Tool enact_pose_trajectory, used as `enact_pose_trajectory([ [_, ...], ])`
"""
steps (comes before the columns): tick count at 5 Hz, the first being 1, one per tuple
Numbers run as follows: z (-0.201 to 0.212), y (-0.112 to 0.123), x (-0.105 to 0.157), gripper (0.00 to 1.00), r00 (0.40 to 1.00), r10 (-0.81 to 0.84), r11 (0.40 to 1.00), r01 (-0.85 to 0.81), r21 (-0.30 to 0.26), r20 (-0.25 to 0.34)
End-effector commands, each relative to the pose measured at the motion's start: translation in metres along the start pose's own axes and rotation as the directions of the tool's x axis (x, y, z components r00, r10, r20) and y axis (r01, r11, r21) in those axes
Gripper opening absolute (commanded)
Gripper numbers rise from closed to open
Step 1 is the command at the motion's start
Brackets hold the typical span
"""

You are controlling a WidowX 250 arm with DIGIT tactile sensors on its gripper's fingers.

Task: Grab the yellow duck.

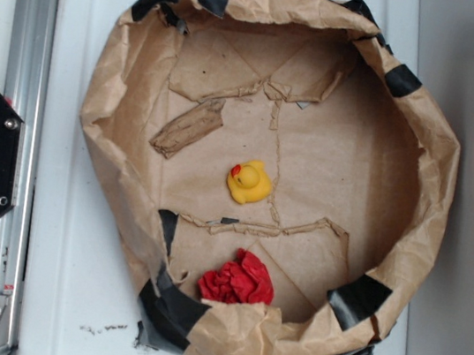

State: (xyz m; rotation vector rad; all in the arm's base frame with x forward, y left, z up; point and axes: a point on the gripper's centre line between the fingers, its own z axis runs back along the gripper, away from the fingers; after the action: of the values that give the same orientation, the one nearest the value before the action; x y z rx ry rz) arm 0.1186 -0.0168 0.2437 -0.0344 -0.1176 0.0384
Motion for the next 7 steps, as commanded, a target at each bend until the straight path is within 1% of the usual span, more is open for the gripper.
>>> enact_pose_trajectory([
  [1, 0.000, 0.000, 0.000, 1.00, 1.000, 0.000, 1.000, 0.000, 0.000, 0.000],
  [2, -0.023, 0.014, 0.048, 1.00, 0.998, -0.042, 0.998, 0.040, -0.052, -0.036],
  [3, -0.040, 0.013, 0.082, 1.00, 0.994, -0.106, 0.994, 0.106, -0.009, -0.029],
  [4, -0.088, 0.027, 0.104, 1.00, 0.978, -0.204, 0.979, 0.203, -0.022, -0.051],
  [5, -0.122, 0.035, 0.119, 1.00, 0.967, -0.249, 0.969, 0.249, -0.010, -0.058],
  [6, -0.146, 0.052, 0.136, 1.00, 0.962, -0.271, 0.962, 0.272, 0.017, -0.037],
  [7, -0.166, 0.055, 0.143, 1.00, 0.950, -0.312, 0.949, 0.312, 0.035, -0.031],
])
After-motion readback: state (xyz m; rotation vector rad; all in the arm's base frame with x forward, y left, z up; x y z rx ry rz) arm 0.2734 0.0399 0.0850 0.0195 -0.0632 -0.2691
